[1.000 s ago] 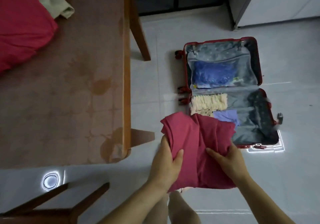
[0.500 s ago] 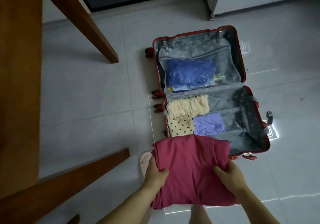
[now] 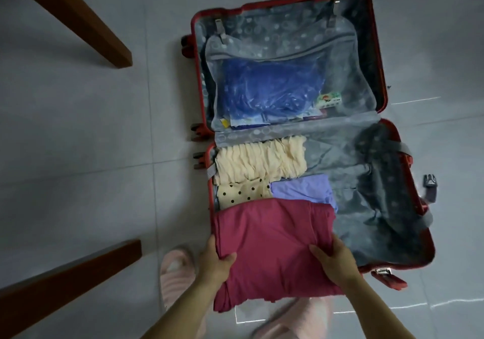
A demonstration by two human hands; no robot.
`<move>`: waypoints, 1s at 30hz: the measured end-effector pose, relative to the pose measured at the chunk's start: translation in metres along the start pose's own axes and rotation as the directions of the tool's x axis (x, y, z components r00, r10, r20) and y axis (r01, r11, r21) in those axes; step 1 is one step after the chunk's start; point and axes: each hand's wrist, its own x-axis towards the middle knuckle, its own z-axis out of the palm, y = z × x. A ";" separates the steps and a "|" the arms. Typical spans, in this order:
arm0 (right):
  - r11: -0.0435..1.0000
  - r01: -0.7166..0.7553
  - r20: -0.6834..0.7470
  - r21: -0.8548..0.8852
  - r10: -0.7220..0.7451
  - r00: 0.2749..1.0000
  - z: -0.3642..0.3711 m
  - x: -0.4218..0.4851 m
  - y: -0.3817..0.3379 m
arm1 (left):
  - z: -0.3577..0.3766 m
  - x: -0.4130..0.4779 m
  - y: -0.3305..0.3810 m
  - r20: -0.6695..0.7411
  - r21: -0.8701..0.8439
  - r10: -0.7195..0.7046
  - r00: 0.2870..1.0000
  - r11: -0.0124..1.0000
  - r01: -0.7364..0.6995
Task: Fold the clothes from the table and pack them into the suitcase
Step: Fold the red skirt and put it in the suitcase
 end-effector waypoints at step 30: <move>0.549 0.491 0.371 -0.676 -0.322 0.871 0.092 0.077 0.065 | 0.081 0.087 -0.068 0.306 0.711 0.111 0.946 0.634 -0.304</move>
